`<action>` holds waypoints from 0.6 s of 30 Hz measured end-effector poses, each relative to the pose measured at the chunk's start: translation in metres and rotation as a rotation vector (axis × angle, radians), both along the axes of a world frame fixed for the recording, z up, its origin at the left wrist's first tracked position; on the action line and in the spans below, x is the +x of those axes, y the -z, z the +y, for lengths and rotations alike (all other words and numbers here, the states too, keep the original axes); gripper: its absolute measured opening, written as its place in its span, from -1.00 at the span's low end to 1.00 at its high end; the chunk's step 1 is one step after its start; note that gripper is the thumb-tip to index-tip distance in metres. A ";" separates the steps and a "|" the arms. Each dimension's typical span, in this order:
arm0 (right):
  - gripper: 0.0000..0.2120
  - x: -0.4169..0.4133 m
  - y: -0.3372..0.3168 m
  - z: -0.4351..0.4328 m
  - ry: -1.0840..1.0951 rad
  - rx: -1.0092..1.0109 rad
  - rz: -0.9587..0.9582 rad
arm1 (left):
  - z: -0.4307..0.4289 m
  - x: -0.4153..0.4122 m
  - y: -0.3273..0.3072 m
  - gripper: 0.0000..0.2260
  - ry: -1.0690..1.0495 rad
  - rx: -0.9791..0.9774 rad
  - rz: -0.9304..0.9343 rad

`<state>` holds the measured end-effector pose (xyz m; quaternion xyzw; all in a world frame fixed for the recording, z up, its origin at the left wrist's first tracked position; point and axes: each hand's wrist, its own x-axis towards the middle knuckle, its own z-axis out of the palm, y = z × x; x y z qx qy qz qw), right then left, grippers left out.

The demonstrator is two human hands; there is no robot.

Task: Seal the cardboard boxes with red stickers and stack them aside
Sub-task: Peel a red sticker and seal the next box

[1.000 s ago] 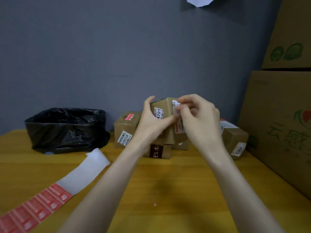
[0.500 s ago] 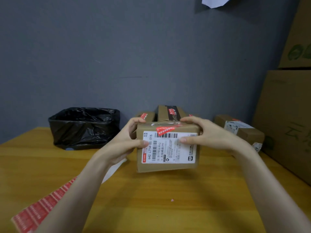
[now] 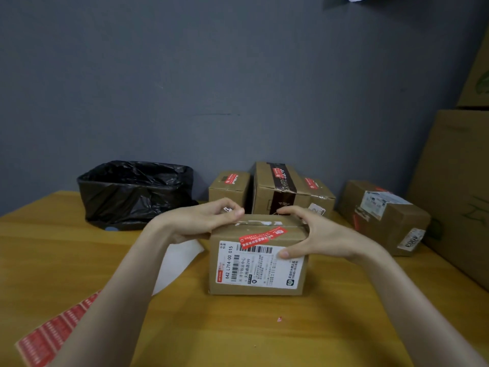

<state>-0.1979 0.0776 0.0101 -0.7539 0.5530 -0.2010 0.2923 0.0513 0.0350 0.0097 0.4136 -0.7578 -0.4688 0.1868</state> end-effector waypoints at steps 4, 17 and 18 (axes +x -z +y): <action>-0.17 0.002 0.007 -0.004 -0.001 -0.041 0.132 | -0.008 -0.012 -0.005 -0.71 -0.066 -0.046 -0.105; -0.19 -0.001 0.008 -0.012 -0.005 -0.011 0.108 | -0.004 -0.003 -0.016 -0.66 0.154 -0.149 -0.191; -0.18 -0.001 0.008 -0.012 -0.005 -0.012 0.121 | -0.004 -0.002 -0.015 -0.64 0.172 -0.141 -0.201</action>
